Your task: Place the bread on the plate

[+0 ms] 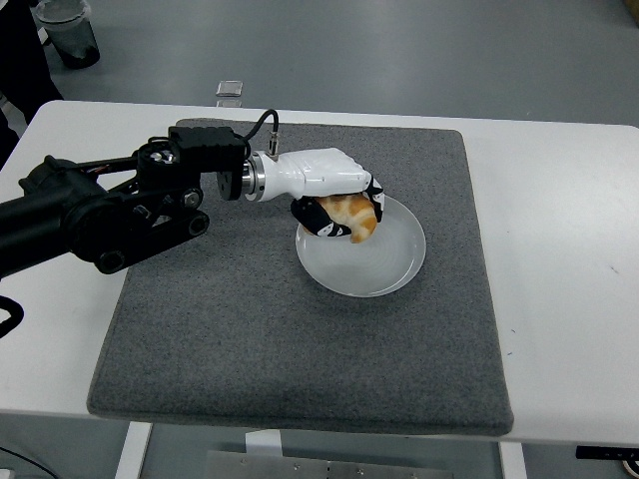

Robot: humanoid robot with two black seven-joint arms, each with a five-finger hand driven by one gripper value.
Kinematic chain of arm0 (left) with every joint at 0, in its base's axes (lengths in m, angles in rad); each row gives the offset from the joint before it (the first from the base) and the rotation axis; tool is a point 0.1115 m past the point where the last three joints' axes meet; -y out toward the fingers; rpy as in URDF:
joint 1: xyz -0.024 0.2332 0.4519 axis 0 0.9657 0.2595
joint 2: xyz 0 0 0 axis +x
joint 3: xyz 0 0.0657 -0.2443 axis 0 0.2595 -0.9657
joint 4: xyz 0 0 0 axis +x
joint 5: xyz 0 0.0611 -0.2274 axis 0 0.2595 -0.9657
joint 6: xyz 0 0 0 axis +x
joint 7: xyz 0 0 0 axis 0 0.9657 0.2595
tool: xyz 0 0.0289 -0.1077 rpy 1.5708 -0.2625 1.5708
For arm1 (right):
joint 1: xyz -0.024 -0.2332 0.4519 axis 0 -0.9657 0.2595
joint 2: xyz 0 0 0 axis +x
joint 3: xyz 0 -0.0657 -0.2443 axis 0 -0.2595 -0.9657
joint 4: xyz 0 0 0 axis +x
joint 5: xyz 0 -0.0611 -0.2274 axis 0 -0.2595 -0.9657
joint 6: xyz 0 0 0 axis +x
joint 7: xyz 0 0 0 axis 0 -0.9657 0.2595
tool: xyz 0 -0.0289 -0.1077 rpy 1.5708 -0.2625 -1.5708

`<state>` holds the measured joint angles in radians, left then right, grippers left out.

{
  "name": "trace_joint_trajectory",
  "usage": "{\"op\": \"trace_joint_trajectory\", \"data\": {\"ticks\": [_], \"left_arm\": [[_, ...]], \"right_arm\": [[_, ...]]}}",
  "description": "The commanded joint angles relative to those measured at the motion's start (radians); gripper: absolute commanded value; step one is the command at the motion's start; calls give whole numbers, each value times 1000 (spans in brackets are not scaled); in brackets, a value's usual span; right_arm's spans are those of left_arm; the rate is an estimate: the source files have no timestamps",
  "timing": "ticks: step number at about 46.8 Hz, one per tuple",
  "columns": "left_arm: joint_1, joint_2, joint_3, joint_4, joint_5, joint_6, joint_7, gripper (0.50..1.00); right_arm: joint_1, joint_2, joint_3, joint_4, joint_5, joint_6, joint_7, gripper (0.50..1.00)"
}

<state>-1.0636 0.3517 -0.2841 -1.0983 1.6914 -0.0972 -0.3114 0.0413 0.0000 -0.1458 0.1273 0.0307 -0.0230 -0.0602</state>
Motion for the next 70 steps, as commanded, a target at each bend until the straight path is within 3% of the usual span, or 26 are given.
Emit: {"op": "trace_joint_trajectory", "data": {"ticks": [1,27,60,65,70], "left_arm": [[16,-13,0,20,11,17,0,500],[54,-54,33,70,24,74,0,500],[70,-82,36,110,10,77,2,500],[71,-82,36,110,7,77,2,621],[71,-82,36,110,7,77,2,660]], "right_arm": [[0,0,0,0,0,0,0,930],[0,0,0,0,0,0,0,932],[0,0,0,0,0,0,0,930],[0,0,0,0,0,0,-1,932],[0,0,0,2,0,0,0,930]]}}
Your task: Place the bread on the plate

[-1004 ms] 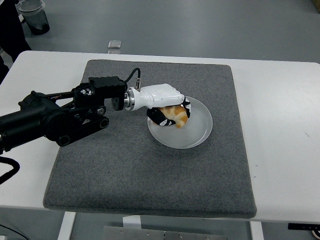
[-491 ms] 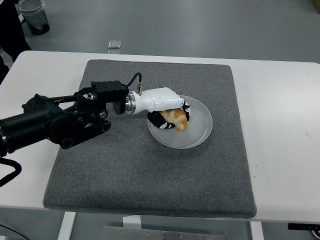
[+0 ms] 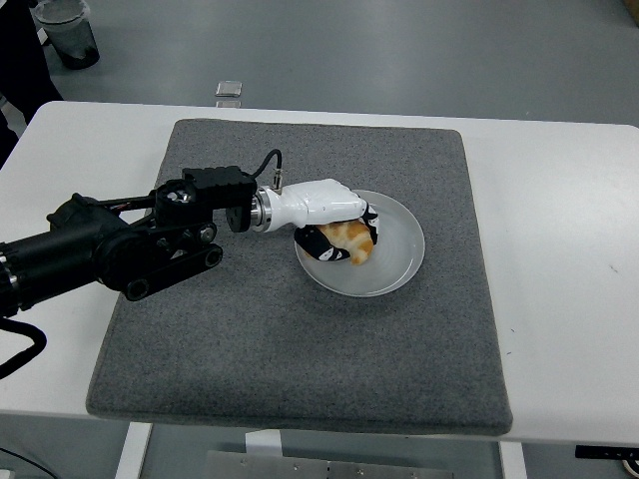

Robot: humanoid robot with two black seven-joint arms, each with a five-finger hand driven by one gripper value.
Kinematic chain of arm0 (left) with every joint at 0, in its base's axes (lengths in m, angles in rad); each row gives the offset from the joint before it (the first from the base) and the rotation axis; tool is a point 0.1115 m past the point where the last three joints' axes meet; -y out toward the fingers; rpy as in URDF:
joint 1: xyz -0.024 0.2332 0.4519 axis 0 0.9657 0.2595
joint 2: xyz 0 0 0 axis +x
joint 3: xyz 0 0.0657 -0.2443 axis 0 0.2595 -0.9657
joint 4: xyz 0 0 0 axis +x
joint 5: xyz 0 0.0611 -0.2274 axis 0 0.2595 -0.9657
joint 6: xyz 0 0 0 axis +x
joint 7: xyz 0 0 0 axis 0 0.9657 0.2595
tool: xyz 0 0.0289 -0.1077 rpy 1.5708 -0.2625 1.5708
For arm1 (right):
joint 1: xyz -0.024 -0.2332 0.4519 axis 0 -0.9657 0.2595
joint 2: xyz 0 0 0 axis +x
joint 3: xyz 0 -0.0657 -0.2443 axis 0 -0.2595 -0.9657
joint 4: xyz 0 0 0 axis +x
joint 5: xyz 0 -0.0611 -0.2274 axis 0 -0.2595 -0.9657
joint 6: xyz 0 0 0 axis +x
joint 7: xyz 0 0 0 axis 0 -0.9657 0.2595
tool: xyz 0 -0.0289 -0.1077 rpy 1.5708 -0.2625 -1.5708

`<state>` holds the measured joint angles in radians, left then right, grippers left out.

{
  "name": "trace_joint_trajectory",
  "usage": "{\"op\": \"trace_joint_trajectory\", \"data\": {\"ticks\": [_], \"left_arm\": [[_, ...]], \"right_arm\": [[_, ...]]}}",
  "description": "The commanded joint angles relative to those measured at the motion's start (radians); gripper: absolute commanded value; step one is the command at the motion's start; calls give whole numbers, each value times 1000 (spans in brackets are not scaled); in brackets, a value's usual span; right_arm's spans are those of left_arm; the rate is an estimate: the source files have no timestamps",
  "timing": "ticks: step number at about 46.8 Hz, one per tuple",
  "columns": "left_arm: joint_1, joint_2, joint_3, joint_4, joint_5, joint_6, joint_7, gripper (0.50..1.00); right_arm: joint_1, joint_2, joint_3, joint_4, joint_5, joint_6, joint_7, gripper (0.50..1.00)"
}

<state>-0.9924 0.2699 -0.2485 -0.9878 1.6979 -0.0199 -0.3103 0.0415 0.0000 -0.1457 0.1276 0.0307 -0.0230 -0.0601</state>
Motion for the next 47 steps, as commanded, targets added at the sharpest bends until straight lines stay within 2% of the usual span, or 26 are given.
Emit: {"op": "trace_joint_trajectory", "data": {"ticks": [1,5,13,16,19,29,34,36,38,47], "left_arm": [[0,0,0,0,-1,0,0,666],[0,0,-2,0,-1,0,0,726],[0,0,-2,-2,-3,0,0,778],[0,0,-3,-3,-3,0,0,844],[0,0,-3,-3,-3,0,-1,872],[1,2,-3,-11,-12,-2,-1,889],[1,3,-6,-12,-30,-2,-6,930],[1,8,-11,-14,-47,-2,-7,970],[1,11,-14,-15,-69,-3,-7,992],[-2,41,-14,-44,-279,-17,-9,1000]], "right_arm": [[0,0,0,0,0,0,0,932],[0,0,0,0,0,0,-1,930],[0,0,0,1,0,0,0,930],[0,0,0,0,0,0,0,932],[0,0,0,0,0,0,0,932],[0,0,0,0,0,0,0,930],[0,0,0,0,0,0,0,930],[0,0,0,0,0,0,0,930],[0,0,0,0,0,0,0,930],[0,0,0,0,0,0,0,930]]}}
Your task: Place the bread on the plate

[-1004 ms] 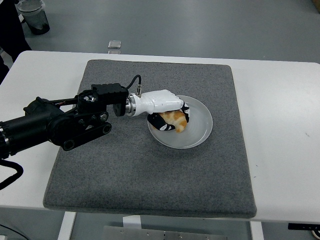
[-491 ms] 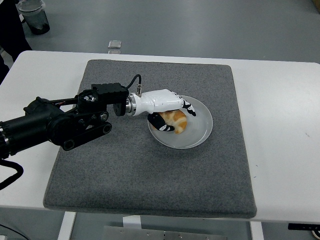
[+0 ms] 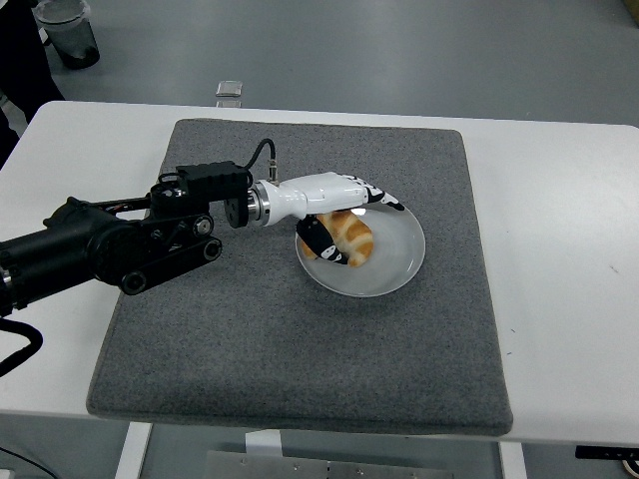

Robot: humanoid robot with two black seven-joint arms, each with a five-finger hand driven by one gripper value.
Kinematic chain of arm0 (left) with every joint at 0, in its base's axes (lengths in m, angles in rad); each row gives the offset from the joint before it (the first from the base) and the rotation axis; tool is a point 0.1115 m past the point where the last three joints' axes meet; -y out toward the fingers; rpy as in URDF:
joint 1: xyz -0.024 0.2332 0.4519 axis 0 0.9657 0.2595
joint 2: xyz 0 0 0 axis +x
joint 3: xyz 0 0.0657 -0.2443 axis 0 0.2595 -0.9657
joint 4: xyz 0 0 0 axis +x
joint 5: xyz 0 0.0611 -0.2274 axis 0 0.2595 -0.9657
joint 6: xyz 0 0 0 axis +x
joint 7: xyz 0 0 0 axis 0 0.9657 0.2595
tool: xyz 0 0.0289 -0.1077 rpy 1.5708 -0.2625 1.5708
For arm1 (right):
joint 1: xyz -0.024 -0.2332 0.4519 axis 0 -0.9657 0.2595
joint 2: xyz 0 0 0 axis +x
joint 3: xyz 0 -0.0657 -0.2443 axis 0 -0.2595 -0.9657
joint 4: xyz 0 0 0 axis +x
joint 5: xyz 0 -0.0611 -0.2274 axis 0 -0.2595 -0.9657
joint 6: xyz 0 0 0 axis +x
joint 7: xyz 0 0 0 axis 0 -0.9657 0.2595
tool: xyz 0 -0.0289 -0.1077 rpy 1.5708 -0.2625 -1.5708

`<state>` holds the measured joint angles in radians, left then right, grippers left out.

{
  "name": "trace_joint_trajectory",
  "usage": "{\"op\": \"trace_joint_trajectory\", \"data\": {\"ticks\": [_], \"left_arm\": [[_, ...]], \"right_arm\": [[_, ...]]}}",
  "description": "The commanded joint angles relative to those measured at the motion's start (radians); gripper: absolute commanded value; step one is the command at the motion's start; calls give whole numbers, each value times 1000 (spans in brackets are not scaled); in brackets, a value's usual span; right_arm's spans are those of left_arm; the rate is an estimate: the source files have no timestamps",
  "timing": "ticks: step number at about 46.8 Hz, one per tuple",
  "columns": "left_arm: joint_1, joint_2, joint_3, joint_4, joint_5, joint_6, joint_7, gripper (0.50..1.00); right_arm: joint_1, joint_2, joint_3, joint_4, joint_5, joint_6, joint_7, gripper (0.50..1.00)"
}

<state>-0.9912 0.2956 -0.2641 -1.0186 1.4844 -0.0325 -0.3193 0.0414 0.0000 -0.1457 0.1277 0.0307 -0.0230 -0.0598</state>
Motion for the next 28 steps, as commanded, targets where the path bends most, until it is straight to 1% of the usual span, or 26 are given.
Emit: {"op": "trace_joint_trajectory", "data": {"ticks": [1,7,12,16,23,26,28], "left_arm": [[-3,22,2,-21,-88,-4,0,1000],[-15,68,0,-67,-209,-12,0,1000],[-23,131,-15,-107,-320,-46,2,1000],[-32,168,-59,-114,-446,-98,2,1000],[-30,241,-141,-107,-679,-236,5,1000],[-30,269,-164,-103,-754,-268,5,1000],[-30,284,-173,-98,-794,-277,6,1000]], "right_arm": [[0,0,0,0,0,0,0,930],[0,0,0,0,0,0,0,930],[0,0,0,0,0,0,0,930],[0,0,0,0,0,0,0,932],[0,0,0,0,0,0,0,930],[0,0,0,0,0,0,0,932],[0,0,0,0,0,0,0,930]]}}
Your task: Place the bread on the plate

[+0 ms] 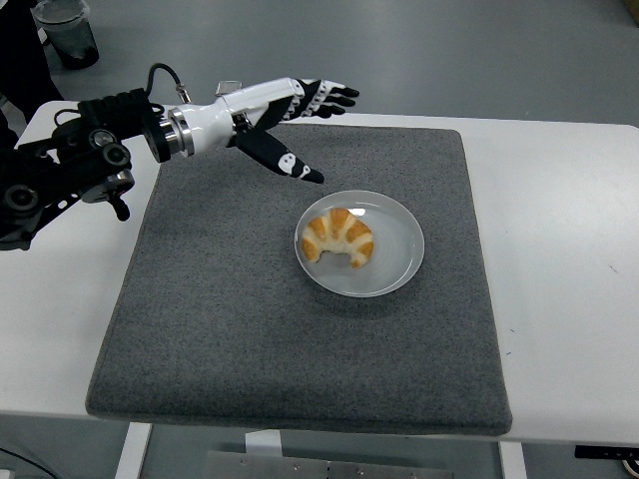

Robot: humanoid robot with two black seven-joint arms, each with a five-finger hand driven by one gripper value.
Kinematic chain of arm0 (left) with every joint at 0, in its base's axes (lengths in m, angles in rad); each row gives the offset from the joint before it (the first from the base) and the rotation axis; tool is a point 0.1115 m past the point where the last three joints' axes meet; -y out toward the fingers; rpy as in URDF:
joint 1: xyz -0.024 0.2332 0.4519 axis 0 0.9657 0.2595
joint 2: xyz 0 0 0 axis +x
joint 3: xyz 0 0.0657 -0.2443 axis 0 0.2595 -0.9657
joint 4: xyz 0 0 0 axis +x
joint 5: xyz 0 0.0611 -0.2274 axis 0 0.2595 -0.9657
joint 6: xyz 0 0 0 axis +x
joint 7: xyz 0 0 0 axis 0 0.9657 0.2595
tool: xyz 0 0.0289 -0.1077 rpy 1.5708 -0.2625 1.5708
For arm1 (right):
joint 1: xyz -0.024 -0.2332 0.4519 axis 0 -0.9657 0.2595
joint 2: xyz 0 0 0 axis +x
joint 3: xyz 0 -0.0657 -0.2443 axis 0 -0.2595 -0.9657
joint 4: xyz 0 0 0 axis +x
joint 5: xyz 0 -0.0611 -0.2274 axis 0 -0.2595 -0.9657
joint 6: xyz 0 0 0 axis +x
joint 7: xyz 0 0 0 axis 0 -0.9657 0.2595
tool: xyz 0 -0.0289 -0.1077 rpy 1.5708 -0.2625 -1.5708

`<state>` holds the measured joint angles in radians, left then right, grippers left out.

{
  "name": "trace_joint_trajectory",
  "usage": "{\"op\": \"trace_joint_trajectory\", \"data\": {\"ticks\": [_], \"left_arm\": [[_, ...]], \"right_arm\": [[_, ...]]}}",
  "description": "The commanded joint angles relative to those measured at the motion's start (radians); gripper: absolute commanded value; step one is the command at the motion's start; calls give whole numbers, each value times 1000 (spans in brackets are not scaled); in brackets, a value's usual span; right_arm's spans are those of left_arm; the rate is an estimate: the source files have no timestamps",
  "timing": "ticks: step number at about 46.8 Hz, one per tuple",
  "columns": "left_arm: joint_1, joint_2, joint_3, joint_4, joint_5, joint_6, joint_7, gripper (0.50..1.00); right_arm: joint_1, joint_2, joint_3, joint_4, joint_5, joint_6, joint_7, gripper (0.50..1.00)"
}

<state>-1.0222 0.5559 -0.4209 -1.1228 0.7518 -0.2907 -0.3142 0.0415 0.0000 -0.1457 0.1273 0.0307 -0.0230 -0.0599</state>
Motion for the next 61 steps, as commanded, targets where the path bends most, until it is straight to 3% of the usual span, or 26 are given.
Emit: {"op": "trace_joint_trajectory", "data": {"ticks": [1,10,22,36,51,61], "left_arm": [[1,32,-19,8,-77,-22,0,1000],[11,94,-22,18,-264,-30,1,1000],[16,203,-22,47,-477,-87,1,1000],[73,214,-18,179,-704,-125,30,1000],[131,216,-19,187,-882,-128,102,1000],[131,216,-21,192,-976,-130,115,1000]], "right_arm": [[0,0,0,0,0,0,0,930],[0,0,0,0,0,0,0,930],[0,0,0,0,0,0,0,930],[0,0,0,0,0,0,0,930],[0,0,0,0,0,0,0,930],[0,0,2,2,2,3,0,930]]}}
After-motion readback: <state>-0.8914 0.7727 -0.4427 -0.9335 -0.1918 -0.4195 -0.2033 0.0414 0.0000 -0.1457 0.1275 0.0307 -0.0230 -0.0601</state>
